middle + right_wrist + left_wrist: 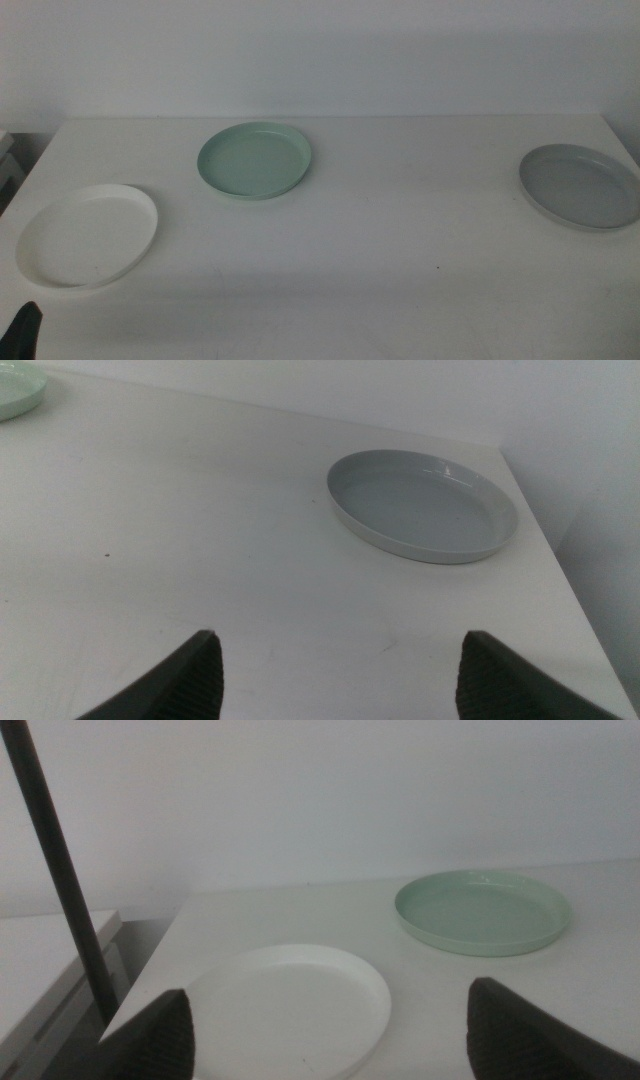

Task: Stack the three bowls on top of each other.

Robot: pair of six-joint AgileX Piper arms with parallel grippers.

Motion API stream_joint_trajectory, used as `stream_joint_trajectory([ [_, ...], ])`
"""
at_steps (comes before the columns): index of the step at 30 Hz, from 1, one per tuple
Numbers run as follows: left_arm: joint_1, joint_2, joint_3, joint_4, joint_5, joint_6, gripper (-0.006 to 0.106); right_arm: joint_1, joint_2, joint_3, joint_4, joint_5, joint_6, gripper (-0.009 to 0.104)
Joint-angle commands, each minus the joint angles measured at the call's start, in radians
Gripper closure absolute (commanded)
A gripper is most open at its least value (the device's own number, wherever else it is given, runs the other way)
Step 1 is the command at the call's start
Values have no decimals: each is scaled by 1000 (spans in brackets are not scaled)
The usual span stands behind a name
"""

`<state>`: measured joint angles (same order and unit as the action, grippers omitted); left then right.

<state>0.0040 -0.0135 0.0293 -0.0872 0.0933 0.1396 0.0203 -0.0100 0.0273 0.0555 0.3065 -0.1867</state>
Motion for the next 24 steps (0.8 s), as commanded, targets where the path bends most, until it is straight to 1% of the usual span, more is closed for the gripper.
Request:
stream_joint_trajectory([
  [1, -1, -2, -61, -9, -46, -9, 10, -4, -28, -6, -10, -73, -4, 34],
  [3, -1, 24, -108, -8, 7, -9, 10, -4, -28, -6, -10, -73, -4, 34],
  [9, -1, 187, -344, -5, 236, -9, 10, -4, -28, -6, -10, -73, -4, 34],
  [24, -1, 835, -949, 30, 600, -9, 10, -4, -28, -6, -10, -73, -4, 34],
])
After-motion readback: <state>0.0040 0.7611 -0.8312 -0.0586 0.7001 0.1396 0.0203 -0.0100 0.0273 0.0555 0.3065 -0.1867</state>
